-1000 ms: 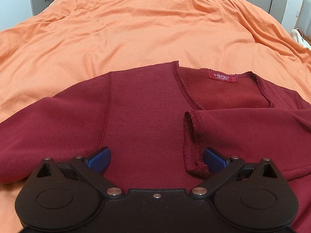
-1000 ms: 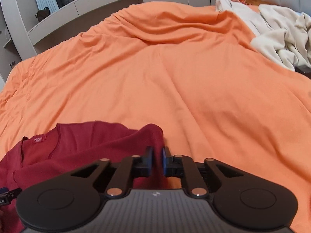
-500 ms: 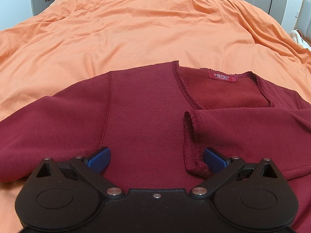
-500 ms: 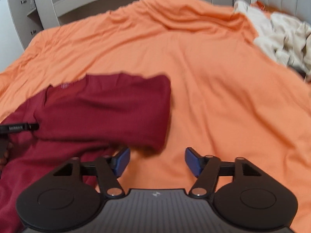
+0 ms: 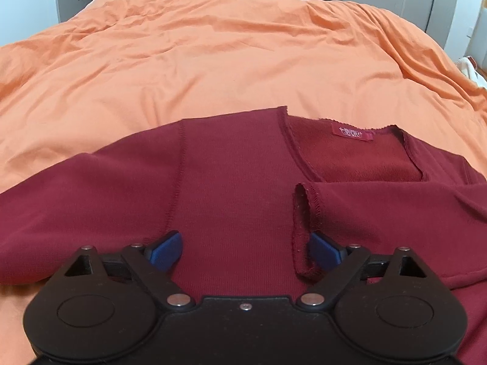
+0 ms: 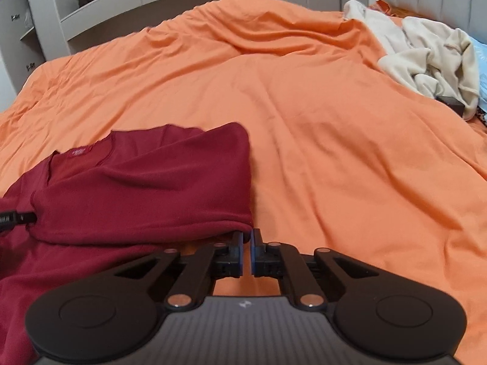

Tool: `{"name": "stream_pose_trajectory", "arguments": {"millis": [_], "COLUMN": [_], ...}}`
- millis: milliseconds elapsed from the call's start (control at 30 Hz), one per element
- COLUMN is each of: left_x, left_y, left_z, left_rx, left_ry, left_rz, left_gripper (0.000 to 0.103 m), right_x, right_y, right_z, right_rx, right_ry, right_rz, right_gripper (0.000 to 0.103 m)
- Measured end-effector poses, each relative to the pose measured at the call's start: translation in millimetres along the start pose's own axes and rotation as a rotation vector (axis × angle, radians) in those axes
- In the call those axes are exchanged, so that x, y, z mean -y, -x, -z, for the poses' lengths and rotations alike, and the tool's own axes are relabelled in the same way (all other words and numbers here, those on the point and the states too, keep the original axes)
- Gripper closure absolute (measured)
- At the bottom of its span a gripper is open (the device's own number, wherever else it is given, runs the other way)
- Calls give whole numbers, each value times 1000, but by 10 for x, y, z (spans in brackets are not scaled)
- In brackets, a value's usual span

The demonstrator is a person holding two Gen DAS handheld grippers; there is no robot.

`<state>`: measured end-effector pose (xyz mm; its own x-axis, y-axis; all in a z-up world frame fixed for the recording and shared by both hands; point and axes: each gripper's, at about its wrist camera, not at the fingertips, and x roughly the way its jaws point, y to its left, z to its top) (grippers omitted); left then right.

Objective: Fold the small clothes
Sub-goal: 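Grasp the other sleeve cuff with the left gripper and lift it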

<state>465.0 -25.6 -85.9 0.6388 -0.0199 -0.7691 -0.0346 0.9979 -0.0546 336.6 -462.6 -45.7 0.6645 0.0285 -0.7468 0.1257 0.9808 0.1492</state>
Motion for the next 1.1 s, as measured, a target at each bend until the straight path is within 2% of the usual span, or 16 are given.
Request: {"name": "stream_pose_trajectory", "arguments": {"millis": [33,100,133,167,233,367,533,633,733,833,900,967,1033,1100], "left_x": [-29,-93,-130,-180,-320,-787,-1606,-2172,-2711,-3144,-3302,-3398,-3452,-3478], "left_y": [63,244,355,475,720,1214,1673,1871,1990,2025,1960,1879,1850,1840], "left_z": [-21,-57,-75,-97,-124,-81,152,350,542,713,769,801,837,840], "left_rx": [-1,22,35,45,66,96,117,129,128,138,137,144,170,209], "left_ry": [10,24,26,29,42,94,226,366,542,724,806,870,913,929], "left_rz": [11,26,29,31,40,13,-101,-189,-263,-281,-296,-307,-325,-349], "left_gripper": [12,11,8,4,2,1,1,1,1,1,11,31,41,61], "right_x": [-12,-56,-92,-123,-200,-347,-609,-770,-924,-1108,-1220,-1300,-1373,-1404], "right_y": [5,68,129,194,363,790,1245,1377,1418,1396,1366,1327,1325,1331], "right_z": [-5,-10,-13,-8,-22,-52,-24,41,139,254,333,375,417,439], "right_rx": [-15,-19,-10,6,35,104,181,188,184,175,160,139,132,134], "right_ry": [-4,1,9,15,30,25,12,-14,-6,22,28,29,38,60], "right_rz": [-9,-23,-27,-31,-57,-154,-309,-392,-437,-442,-456,-464,-459,-451], "right_gripper": [91,69,48,37,31,2,0,0,0,0,0,0,0,0]}}
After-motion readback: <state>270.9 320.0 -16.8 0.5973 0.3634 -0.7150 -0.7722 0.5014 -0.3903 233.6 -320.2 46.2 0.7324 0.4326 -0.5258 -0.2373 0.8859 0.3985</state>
